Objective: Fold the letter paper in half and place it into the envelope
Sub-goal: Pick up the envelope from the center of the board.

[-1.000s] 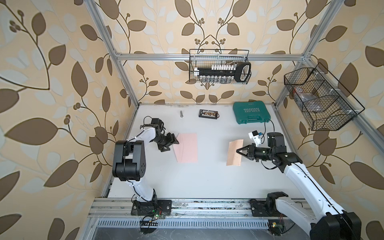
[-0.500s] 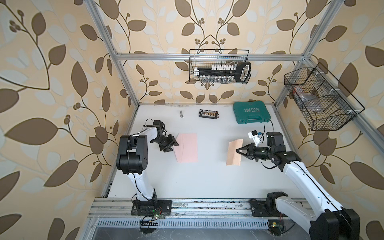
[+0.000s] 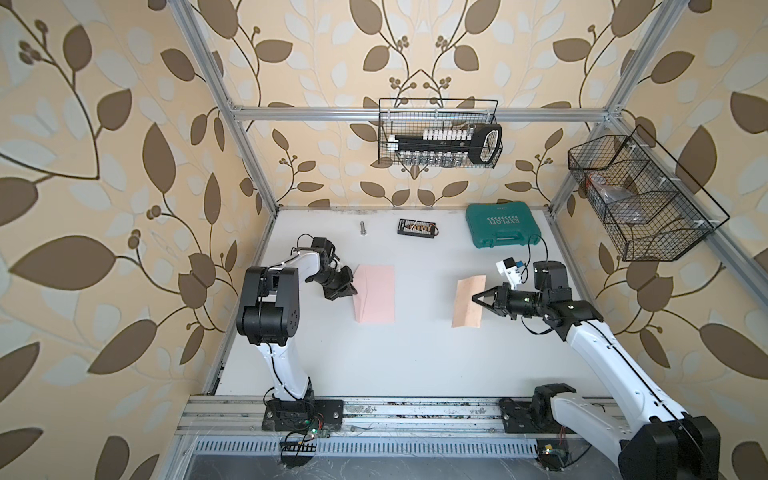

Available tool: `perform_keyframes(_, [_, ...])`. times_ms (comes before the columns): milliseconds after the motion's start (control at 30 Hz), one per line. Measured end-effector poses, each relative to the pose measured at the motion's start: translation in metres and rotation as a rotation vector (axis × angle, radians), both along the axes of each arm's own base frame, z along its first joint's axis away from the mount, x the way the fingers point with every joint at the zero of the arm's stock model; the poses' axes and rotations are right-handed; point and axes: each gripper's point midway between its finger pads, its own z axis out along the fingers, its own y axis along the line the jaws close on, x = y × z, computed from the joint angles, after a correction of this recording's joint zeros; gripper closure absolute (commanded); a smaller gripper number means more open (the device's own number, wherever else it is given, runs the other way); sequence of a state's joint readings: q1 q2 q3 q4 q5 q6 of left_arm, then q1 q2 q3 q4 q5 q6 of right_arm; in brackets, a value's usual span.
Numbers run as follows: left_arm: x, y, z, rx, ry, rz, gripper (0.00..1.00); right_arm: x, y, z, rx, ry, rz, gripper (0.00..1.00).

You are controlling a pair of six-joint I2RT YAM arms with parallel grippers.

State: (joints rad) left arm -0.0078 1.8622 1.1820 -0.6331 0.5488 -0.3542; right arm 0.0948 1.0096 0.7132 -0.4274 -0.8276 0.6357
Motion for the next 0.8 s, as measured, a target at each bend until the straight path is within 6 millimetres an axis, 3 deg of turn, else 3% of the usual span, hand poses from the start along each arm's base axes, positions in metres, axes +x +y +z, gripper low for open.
perform_keyframes(133, [0.011,0.001,0.021,0.016,-0.033,-0.041,1.00,0.001,0.000,0.003,0.000,-0.010,0.000,1.00])
perform_keyframes(367, [0.027,-0.002,0.082,0.101,-0.127,-0.174,1.00,0.008,0.001,0.014,-0.016,-0.053,0.008,1.00])
perform_keyframes(533, [0.009,-0.006,0.115,0.126,-0.159,-0.240,1.00,0.019,0.012,0.025,-0.078,-0.103,0.066,1.00])
perform_keyframes(800, [-0.019,-0.018,0.138,0.148,-0.164,-0.333,1.00,0.026,0.064,0.055,-0.275,-0.318,0.350,1.00])
